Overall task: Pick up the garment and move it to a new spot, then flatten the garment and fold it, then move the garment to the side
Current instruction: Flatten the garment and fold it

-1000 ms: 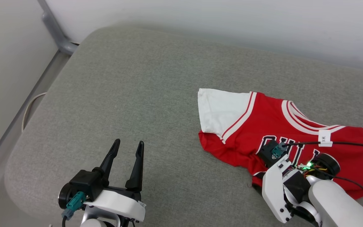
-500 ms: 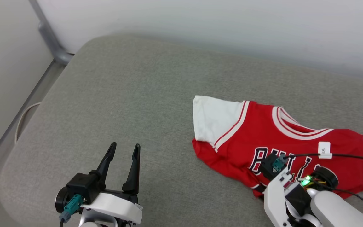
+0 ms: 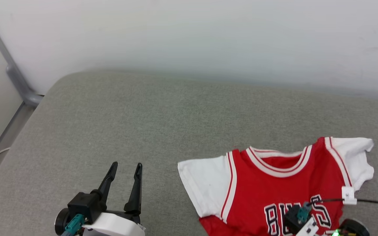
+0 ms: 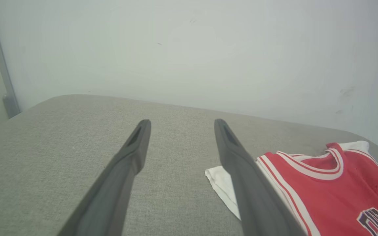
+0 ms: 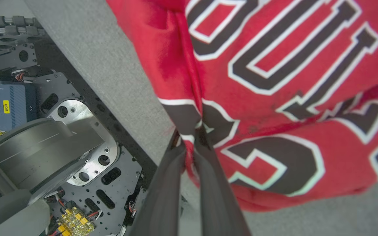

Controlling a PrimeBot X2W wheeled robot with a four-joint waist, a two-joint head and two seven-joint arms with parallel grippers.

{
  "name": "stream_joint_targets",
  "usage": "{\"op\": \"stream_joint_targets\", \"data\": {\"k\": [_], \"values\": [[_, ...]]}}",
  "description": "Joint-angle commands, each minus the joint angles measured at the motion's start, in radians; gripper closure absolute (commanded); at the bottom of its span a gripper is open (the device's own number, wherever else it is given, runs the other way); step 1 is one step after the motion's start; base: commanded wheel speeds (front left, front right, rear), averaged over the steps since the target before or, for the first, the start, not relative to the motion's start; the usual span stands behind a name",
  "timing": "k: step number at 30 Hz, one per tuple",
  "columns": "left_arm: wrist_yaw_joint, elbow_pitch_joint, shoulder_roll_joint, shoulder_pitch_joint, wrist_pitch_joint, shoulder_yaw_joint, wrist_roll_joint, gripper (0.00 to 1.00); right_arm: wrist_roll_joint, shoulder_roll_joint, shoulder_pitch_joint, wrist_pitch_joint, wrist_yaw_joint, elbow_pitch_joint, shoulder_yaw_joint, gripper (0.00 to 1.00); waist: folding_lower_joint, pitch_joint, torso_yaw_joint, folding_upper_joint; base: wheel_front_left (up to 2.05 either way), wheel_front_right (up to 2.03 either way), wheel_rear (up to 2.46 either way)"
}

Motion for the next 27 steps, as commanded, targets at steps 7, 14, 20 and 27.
{"op": "stream_joint_targets", "data": {"k": [7,14,20,27], "values": [[-0.002,0.004,0.001,0.019,-0.003,-0.002,0.003,0.00,0.004,0.048,0.136,0.025,0.000,-0.045,-0.033,1.00,0.0000,-0.019,-0.022,-0.0001,0.00,0.00,0.00],[-0.002,-0.005,0.011,0.015,-0.003,0.003,0.007,0.00,-0.056,0.102,0.112,-0.050,-0.001,-0.102,-0.143,0.00,0.0000,-0.022,-0.050,-0.0001,0.00,0.00,0.00],[-0.002,-0.013,0.010,0.010,-0.003,0.004,0.004,0.00,-0.069,0.138,0.081,-0.173,-0.001,-0.143,-0.302,0.00,0.0000,-0.015,-0.077,-0.0001,0.00,0.00,0.00],[-0.002,-0.021,0.007,-0.005,-0.003,-0.006,-0.004,0.00,-0.216,0.209,0.104,-0.451,-0.001,-0.122,-0.540,0.00,0.0000,0.006,-0.101,-0.0001,0.00,0.00,0.00]]}}
